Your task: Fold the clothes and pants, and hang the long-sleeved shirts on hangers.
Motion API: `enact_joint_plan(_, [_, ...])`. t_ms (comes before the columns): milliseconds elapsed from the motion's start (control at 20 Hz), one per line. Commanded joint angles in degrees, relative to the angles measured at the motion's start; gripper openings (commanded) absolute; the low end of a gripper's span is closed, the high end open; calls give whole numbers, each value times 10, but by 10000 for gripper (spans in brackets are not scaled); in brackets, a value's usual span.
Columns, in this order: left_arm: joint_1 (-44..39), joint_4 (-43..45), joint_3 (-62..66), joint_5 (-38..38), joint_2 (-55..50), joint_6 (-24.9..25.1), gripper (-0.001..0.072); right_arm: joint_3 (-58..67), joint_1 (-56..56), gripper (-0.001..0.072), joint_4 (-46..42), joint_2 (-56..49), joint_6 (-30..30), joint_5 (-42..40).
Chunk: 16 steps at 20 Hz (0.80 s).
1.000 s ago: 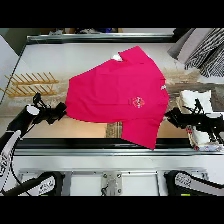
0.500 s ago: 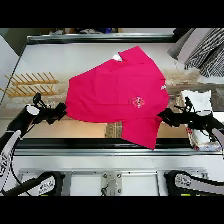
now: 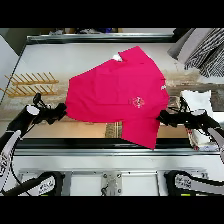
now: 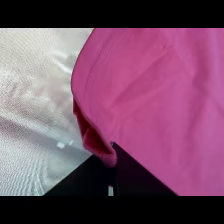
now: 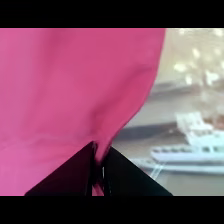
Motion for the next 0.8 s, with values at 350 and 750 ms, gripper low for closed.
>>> enact_joint_plan(350, [57, -2, 216, -98, 149, 14, 8, 269, 11, 13, 2, 223, -32, 80])
enact_joint_plan(750, [61, 0, 434, -104, 423, 14, 8, 535, 11, 13, -9, 442, -25, 39])
